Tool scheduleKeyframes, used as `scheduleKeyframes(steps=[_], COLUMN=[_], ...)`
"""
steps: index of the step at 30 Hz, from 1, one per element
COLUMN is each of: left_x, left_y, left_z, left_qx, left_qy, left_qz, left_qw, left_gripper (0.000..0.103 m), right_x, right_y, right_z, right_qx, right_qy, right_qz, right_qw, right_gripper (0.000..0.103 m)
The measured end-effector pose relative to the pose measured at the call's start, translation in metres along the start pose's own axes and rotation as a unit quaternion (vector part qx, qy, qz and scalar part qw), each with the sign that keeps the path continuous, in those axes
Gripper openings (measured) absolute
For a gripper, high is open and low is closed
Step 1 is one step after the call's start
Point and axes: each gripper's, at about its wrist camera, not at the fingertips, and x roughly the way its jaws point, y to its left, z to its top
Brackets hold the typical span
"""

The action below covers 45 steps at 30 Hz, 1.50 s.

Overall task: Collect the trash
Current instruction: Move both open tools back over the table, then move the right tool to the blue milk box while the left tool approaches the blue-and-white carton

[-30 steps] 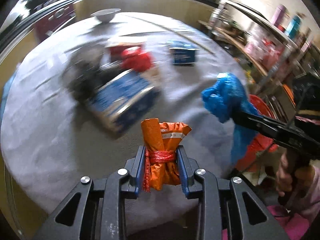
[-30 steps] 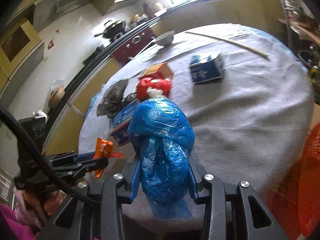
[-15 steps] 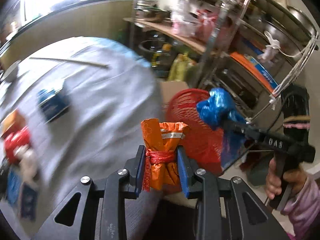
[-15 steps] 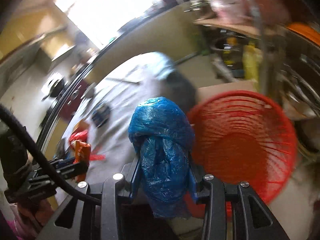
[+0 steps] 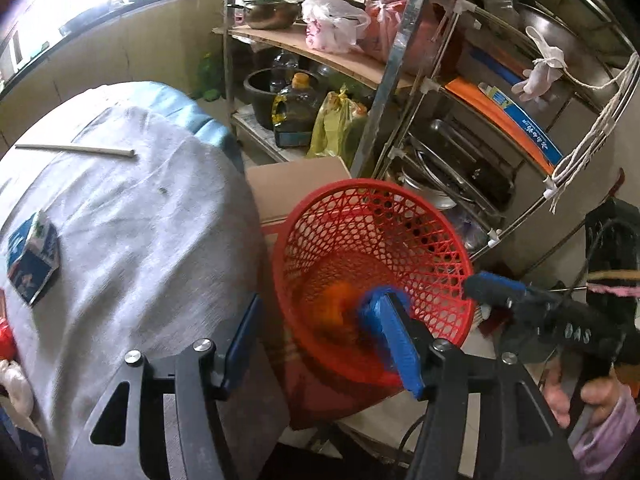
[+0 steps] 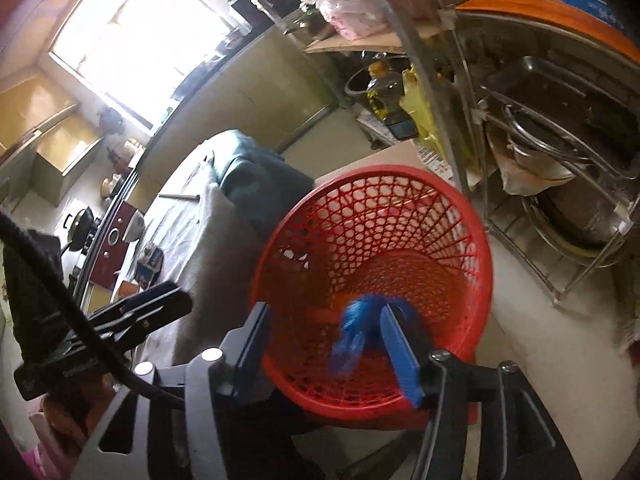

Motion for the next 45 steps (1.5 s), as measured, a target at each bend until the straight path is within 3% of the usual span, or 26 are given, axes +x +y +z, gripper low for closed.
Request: scheduleKeyframes(steps=[4,11,14,16,20,24,27,33,37,40,45], left_x=[-0.026,-0.096,-0.126,-0.145,-0.179,-0.198,-0.200,-0.195,-0.194,-0.194,-0.194], left_y=[0.018,0.071,0.102,0.123,0.161,0.193,0.208,0.205,0.206,0.208,0.213], left_z=[-0.015,-0.079,-0.116,-0.138,-0.174,-0.193,-0.197,-0.194,-0.194,-0.195,-0.196], left_qx=[0.001,-0.044,-0.102,-0.145,-0.213,-0.250,-0.269,-0.268,-0.277,-0.279,-0.281], left_qy=[-0.019,-0.047,-0.056,-0.060,-0.074,-0.086,-0.089,-0.074,-0.065,-0.057,-0.039], left_qz=[0.025,0.086,0.125,0.148,0.188,0.225,0.235,0.260,0.263,0.279,0.317], left_qw=[0.9995,0.9942,0.9853,0.9766,0.9559,0.9377,0.9299,0.9247,0.9220,0.9171,0.9048], left_gripper=[0.062,0.066,0.066,0.066,0.066,0.069,0.069,0.069,0.069,0.069,0.071], right_x=[-0.006,0.014,0.038,0.055,0.081,0.086,0.083,0.077,0.055,0.035,0.021], right_y=[-0.010,-0.057,-0.068,-0.070,-0.069,-0.060,-0.051,-0.037,-0.021,0.014,0.095], right_z=[0.006,0.062,0.092,0.107,0.115,0.102,0.087,0.062,0.077,0.089,0.091], right_qx=[-0.004,0.089,0.116,0.125,0.140,0.129,0.121,0.091,0.064,0.017,-0.085], right_qy=[-0.040,-0.081,-0.076,-0.052,0.003,0.026,0.039,0.054,-0.005,-0.055,-0.090], right_qz=[-0.054,-0.073,-0.080,-0.101,-0.101,-0.102,-0.097,-0.117,-0.163,-0.172,-0.136], right_qw=[0.998,0.990,0.987,0.986,0.985,0.986,0.987,0.987,0.985,0.983,0.983], right_gripper=[0.063,0.063,0.063,0.063,0.063,0.064,0.064,0.064,0.064,0.064,0.065])
